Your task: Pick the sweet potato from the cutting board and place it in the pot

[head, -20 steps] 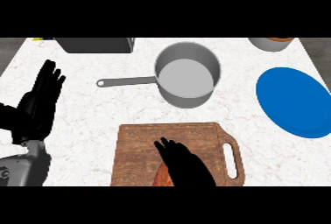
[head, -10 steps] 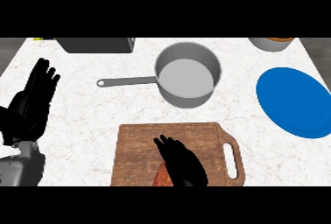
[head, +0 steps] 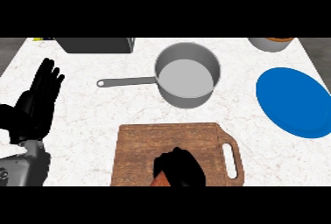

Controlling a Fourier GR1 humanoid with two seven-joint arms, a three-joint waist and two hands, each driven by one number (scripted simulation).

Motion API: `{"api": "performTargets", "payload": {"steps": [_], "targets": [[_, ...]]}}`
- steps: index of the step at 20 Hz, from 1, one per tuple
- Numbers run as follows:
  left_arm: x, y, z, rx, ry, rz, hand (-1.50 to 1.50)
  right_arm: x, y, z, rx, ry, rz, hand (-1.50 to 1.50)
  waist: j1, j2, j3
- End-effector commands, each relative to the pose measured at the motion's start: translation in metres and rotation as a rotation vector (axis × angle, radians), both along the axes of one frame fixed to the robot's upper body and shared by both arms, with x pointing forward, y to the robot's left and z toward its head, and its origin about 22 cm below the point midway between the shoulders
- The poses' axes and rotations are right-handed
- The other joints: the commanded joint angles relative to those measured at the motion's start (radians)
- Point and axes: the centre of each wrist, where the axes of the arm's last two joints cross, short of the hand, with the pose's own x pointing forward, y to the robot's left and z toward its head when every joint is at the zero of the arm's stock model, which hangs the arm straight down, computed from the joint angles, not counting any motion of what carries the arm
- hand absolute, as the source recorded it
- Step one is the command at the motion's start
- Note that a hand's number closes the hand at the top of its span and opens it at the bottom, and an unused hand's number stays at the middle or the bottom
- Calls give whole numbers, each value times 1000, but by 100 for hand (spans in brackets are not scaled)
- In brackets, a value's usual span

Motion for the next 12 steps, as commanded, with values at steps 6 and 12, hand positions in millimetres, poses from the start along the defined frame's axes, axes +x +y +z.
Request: {"api": "performTargets", "payload": {"steps": [6, 12], "targets": [[10, -5, 8, 4, 0, -28, 0, -20, 48, 9, -65, -31, 21, 150, 36, 7, 1], [15, -19, 6, 5, -6, -116, 0, 0, 63, 30, -85, -152, -42, 150, 116, 16, -2]]}}
